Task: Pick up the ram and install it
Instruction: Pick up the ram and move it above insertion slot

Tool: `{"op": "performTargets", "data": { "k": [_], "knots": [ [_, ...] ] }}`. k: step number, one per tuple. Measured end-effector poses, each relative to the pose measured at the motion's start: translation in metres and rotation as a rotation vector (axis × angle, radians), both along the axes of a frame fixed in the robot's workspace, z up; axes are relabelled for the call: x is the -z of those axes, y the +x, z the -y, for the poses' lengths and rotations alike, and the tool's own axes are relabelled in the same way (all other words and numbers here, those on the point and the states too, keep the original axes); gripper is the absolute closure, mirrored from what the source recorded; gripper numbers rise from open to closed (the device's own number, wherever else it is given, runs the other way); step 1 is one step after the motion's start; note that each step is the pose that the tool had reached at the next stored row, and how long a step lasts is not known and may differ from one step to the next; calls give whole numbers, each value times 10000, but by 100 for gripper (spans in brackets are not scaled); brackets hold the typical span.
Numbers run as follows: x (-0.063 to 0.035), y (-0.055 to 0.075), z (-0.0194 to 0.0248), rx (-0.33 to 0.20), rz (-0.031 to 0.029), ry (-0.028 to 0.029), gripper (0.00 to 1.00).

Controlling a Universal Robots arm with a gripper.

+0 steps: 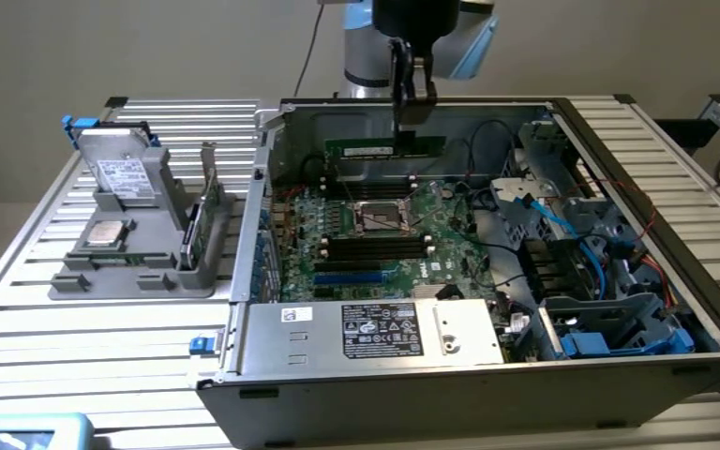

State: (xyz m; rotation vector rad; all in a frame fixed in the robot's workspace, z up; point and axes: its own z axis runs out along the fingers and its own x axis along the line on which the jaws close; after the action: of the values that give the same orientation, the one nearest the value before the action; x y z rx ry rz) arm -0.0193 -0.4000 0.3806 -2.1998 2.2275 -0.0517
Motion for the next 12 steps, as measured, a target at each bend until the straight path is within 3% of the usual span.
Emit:
{"op": "performTargets", "data": {
  "k": [7, 12],
  "knots": [
    [92, -3, -41, 49, 1, -3, 88],
    [159, -4, -119, 58, 1, -37, 88]
  ]
}}
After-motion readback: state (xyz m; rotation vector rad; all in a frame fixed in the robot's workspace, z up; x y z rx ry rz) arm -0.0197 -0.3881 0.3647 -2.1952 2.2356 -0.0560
